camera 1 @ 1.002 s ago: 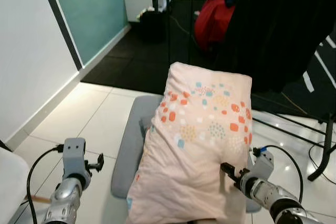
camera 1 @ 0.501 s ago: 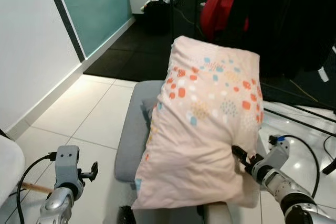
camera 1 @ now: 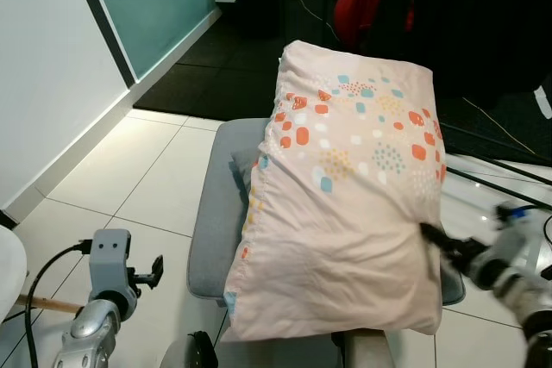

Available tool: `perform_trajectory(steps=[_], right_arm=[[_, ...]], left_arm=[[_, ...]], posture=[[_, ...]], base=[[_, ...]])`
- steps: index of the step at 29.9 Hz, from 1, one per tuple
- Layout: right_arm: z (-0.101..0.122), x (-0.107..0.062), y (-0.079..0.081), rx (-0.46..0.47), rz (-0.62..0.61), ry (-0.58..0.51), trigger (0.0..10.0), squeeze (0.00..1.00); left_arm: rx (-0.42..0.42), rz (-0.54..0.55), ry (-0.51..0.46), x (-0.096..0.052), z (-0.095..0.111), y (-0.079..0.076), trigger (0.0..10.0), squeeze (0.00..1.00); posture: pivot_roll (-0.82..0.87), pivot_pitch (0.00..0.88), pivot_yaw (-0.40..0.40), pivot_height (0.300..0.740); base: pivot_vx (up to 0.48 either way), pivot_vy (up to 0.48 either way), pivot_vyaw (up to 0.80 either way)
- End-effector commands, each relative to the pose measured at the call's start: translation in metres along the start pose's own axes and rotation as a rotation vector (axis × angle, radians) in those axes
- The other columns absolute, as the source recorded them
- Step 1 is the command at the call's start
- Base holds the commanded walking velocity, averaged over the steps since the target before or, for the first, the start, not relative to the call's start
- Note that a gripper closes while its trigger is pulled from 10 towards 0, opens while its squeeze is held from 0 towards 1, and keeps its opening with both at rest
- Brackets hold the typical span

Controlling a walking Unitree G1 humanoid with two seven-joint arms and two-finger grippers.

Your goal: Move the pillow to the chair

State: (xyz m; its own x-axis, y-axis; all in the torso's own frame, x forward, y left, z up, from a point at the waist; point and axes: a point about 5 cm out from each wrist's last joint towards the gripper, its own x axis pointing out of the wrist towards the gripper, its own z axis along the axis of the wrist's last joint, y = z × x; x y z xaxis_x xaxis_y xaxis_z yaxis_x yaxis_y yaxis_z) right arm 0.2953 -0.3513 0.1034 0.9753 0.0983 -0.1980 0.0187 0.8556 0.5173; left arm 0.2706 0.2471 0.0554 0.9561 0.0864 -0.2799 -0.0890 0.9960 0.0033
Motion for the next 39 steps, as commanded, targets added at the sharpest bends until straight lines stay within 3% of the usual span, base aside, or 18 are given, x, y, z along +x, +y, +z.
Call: perform_trajectory(steps=[1,3,9,14,18,20,26,27,28,31,39], right_arm=[[-0.006,-0.003,-0.002,0.129,0.030,-0.052,10.0,0.00],[-0.009,-0.004,-0.002,0.215,0.052,-0.089,10.0,0.00],[-0.026,0.001,0.006,0.282,0.107,-0.057,10.0,0.00],[-0.052,0.013,0.029,0.360,0.247,0.028,10.0,0.00],[-0.073,0.019,0.039,0.330,0.242,0.122,10.0,0.00],[-0.079,0.023,0.047,0.363,0.275,0.127,10.0,0.00],[-0.090,0.028,0.068,0.386,0.433,0.183,10.0,0.00],[-0.089,0.028,0.071,0.394,0.477,0.179,3.3,0.00],[-0.086,0.028,0.074,0.409,0.515,0.168,0.0,0.00],[-0.074,0.028,0.076,0.414,0.582,0.131,0.0,0.00],[-0.050,0.029,0.074,0.373,0.604,0.053,0.0,0.00]], left_arm=[[0.012,0.001,0.002,-0.004,0.004,0.008,10.0,0.00],[0.027,-0.003,-0.014,-0.007,0.011,0.010,10.0,0.00],[0.041,-0.004,-0.028,-0.013,0.018,0.015,10.0,0.00],[0.069,-0.008,-0.042,-0.019,0.029,0.020,10.0,0.00],[0.097,-0.009,-0.037,-0.024,0.032,0.024,10.0,0.00],[0.135,-0.021,-0.026,-0.027,0.033,0.025,10.0,0.00],[0.140,-0.027,-0.029,-0.029,0.038,0.023,10.0,0.00],[0.139,-0.028,-0.029,-0.028,0.038,0.023,10.0,0.00],[0.136,-0.028,-0.029,-0.027,0.038,0.021,10.0,0.00],[0.126,-0.035,-0.028,-0.025,0.037,0.016,10.0,0.00],[0.106,-0.048,-0.029,-0.017,0.036,0.005,10.0,0.00]], posture=[[-0.09,0.229,0.097,0.542],[-0.07,0.237,0.105,0.542],[-0.04,0.236,0.122,0.542],[0.00,0.263,0.124,0.542],[0.02,0.246,0.132,0.542],[0.03,0.236,0.136,0.542],[0.02,0.222,0.136,0.542],[0.02,0.216,0.133,0.542],[0.01,0.214,0.131,0.542],[-0.01,0.207,0.125,0.542],[-0.04,0.182,0.109,0.542]], base=[[0.000,0.000,0.00],[0.000,0.000,0.00],[0.000,0.000,0.00],[0.000,0.000,0.00],[0.000,0.000,0.00],[0.000,0.000,0.00],[0.000,0.000,0.00],[0.000,0.000,0.00],[0.000,0.000,0.00],[0.000,0.000,0.00],[0.000,0.000,0.00]])
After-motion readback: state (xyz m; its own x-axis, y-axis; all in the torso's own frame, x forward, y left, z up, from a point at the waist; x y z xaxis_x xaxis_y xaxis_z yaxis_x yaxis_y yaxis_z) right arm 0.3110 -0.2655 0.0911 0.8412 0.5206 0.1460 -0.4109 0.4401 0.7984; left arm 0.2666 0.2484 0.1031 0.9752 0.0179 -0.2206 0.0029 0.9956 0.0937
